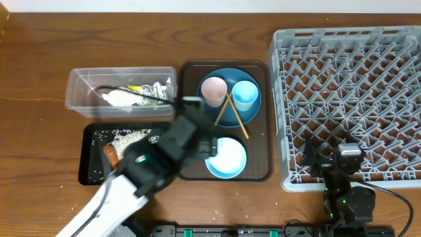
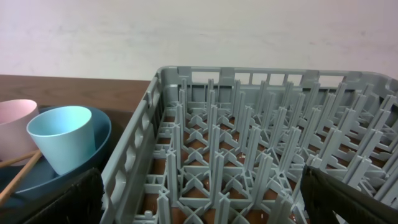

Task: Sort waste into correct bins and load items into the dishwasher rack

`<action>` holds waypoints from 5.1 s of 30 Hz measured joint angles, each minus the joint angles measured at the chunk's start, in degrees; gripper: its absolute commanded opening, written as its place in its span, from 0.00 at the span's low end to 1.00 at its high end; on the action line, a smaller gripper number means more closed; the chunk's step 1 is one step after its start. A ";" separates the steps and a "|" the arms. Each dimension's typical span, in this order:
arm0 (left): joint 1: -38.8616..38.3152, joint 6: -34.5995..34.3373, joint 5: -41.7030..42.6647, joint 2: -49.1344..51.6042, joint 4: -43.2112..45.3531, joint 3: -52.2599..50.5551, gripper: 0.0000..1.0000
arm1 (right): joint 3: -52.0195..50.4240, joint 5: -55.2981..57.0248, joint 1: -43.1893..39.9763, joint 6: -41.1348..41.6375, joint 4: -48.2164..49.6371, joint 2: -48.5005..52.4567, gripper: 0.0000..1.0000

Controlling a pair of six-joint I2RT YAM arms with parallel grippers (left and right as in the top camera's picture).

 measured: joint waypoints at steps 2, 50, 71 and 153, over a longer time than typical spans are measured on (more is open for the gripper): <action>1.31 0.59 -1.95 -3.56 -0.59 0.00 0.87 | 0.00 0.00 0.00 0.00 -0.02 0.00 0.99; 1.84 6.49 -30.71 -23.98 -10.71 0.07 1.00 | 71.47 -18.43 -0.02 10.19 -52.94 48.39 0.99; 1.84 6.49 -30.84 -23.91 -10.71 0.07 0.99 | 71.43 -16.17 23.67 17.35 -52.43 67.19 0.45; 1.84 6.49 -30.86 -23.91 -10.73 0.07 0.99 | 71.32 2.58 35.63 18.84 -48.06 102.01 0.08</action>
